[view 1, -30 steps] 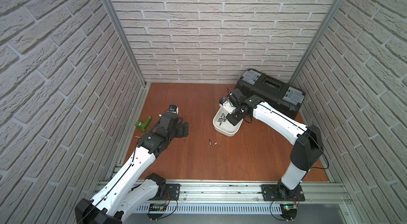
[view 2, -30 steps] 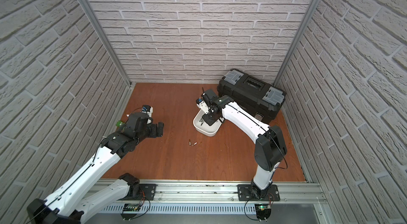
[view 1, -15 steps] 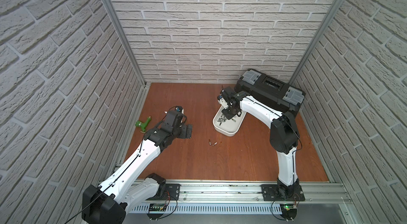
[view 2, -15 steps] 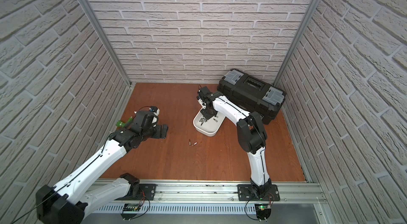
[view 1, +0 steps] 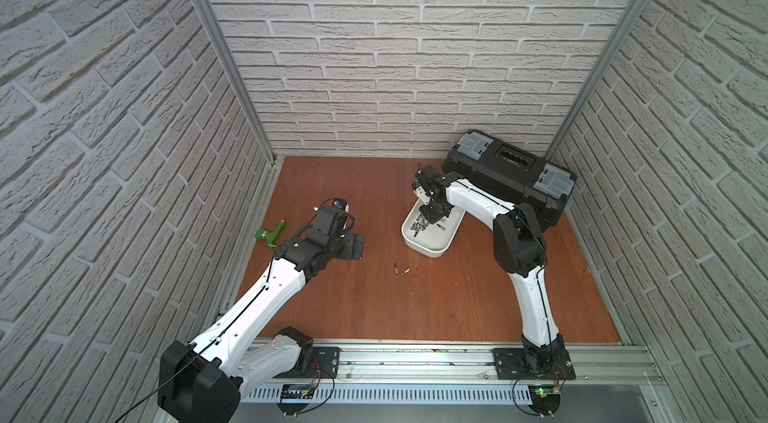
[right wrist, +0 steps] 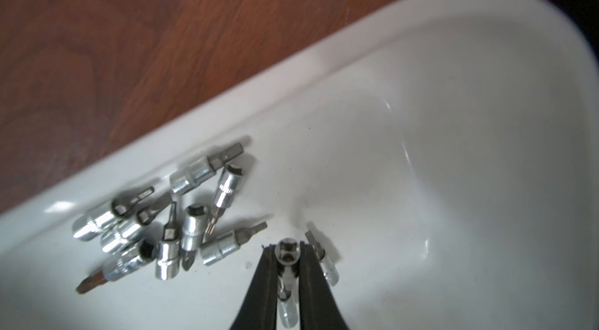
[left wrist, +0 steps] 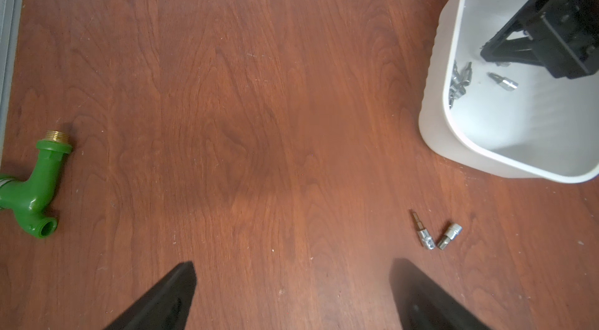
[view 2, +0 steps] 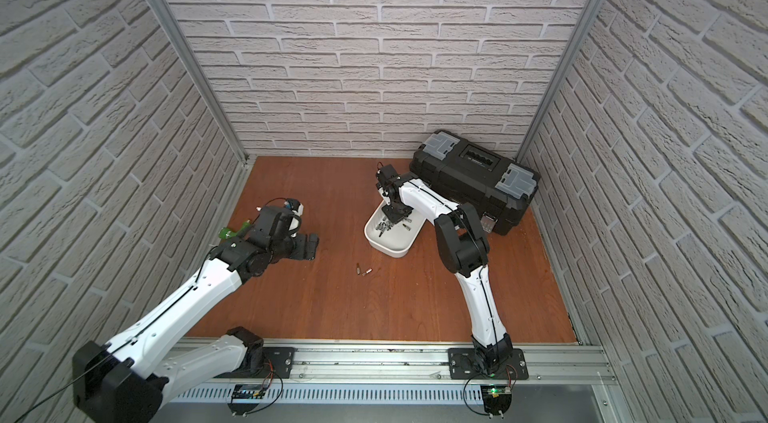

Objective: Put the bit on the desktop into the storage box
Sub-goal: Place the screwdriver bit in the storage box.

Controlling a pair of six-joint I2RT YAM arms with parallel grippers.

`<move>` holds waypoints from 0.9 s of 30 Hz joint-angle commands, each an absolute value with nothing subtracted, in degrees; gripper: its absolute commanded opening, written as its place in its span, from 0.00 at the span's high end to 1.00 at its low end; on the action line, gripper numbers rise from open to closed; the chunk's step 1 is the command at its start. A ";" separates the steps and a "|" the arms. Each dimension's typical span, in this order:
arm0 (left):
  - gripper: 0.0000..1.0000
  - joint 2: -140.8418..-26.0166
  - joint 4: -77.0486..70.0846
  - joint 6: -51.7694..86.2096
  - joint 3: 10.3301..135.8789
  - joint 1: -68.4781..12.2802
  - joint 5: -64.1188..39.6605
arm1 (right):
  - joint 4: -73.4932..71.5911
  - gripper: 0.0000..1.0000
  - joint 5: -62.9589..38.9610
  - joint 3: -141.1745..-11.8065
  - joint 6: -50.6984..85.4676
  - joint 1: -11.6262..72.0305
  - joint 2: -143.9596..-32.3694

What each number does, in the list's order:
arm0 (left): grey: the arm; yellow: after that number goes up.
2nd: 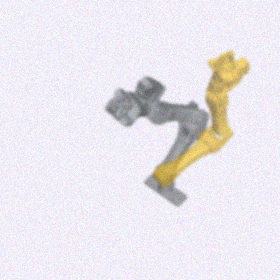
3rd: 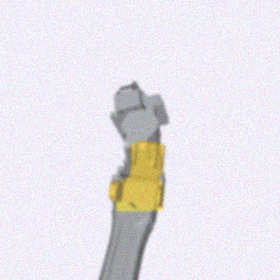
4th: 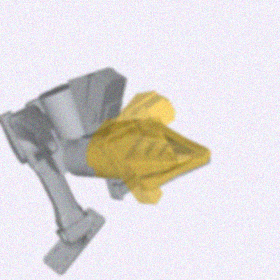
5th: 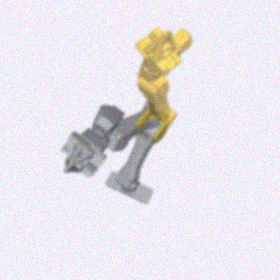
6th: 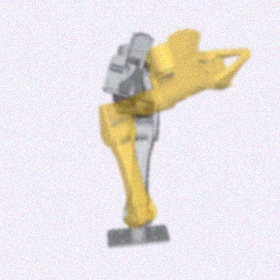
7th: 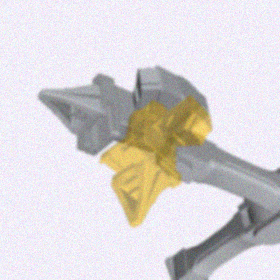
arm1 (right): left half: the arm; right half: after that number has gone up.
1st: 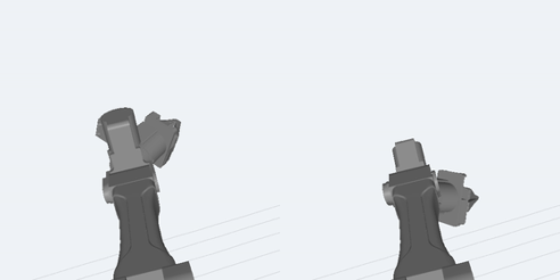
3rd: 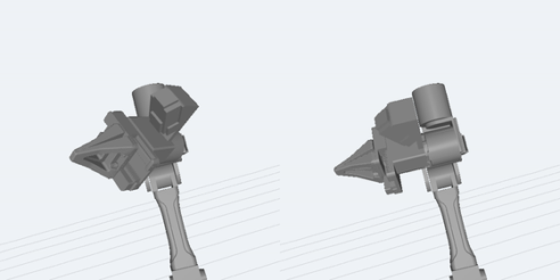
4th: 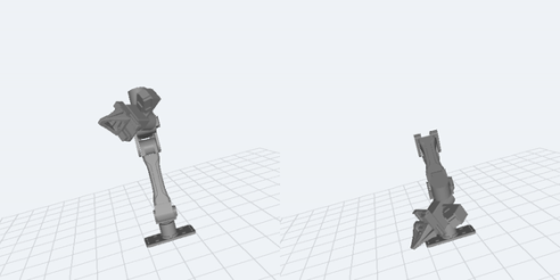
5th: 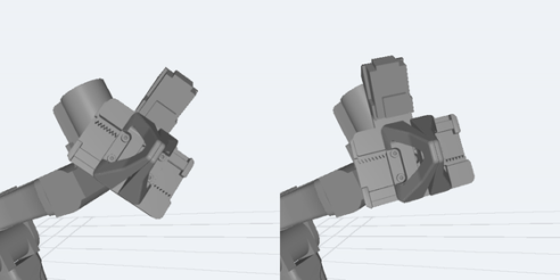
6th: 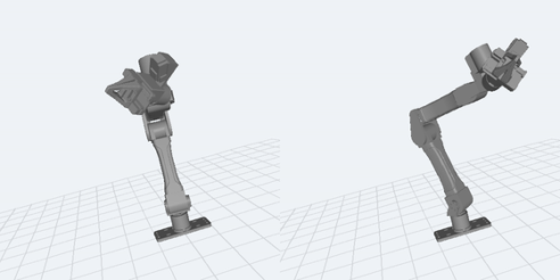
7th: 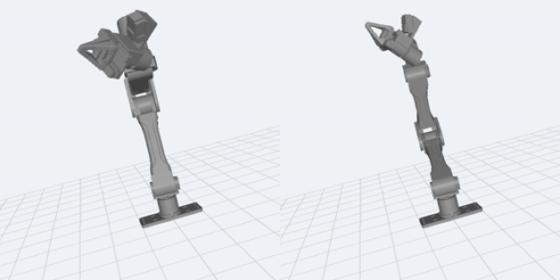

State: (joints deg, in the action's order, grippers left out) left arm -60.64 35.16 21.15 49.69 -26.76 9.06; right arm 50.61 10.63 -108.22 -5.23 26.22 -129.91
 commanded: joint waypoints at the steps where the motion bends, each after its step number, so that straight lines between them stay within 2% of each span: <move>1: 0.02 -61.33 34.71 20.50 51.48 -27.07 8.88 | 49.66 0.88 11.38 -110.03 -6.06 26.02 -130.91; 23: 0.02 -64.34 34.72 19.48 53.62 -27.51 8.88 | 49.86 0.81 10.46 -109.95 -6.77 25.80 -132.32; 27: 0.02 -63.99 34.89 19.42 53.70 -27.69 9.20 | 50.06 0.76 10.52 -109.76 -6.77 25.84 -131.62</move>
